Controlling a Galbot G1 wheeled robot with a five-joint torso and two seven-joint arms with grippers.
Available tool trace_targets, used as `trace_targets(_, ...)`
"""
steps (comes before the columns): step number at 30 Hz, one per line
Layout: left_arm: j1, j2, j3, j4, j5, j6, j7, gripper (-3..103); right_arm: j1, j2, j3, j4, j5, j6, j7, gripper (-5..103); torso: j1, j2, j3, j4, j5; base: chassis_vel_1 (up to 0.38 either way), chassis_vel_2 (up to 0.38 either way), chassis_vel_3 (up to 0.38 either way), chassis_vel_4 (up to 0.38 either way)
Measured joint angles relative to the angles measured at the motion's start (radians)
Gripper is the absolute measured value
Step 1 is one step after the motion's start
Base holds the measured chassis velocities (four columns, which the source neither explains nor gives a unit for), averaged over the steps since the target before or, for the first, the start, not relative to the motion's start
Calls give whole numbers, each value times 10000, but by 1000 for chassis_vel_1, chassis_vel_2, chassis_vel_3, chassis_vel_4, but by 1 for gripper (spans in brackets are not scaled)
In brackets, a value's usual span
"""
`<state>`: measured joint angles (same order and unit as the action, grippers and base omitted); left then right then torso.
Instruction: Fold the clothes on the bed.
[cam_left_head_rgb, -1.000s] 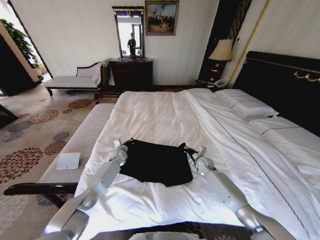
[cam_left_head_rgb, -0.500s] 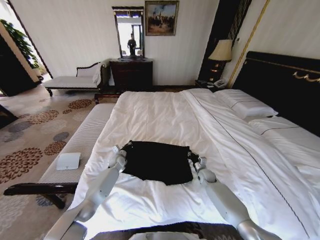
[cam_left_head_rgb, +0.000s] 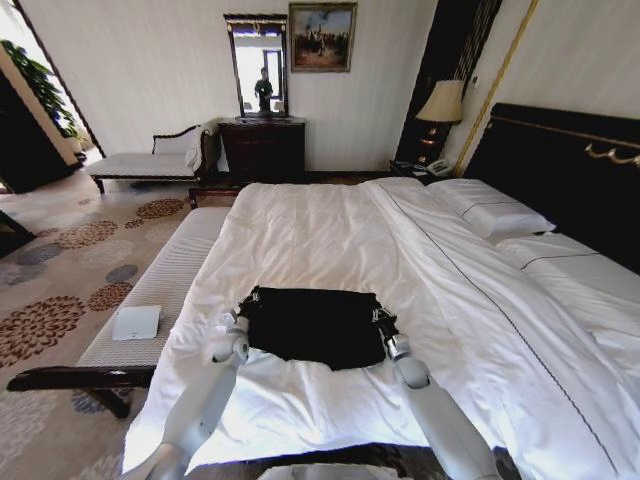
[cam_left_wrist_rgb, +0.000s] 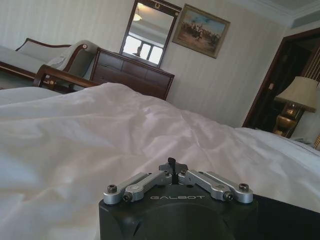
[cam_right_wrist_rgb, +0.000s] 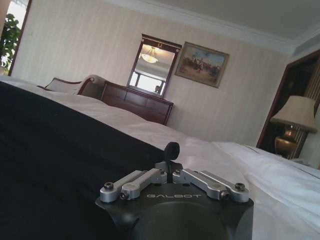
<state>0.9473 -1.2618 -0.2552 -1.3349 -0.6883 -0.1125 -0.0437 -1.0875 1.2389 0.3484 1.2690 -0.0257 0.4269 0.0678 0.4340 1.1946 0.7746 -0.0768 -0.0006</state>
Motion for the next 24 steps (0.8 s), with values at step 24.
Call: trace_targets(24,2232,22,-558,-1837,409,-246,-24,0,-2184,619,626,944,-2413,1905,1281,0,-1,1,-1,-2,-1,0,0,0,0)
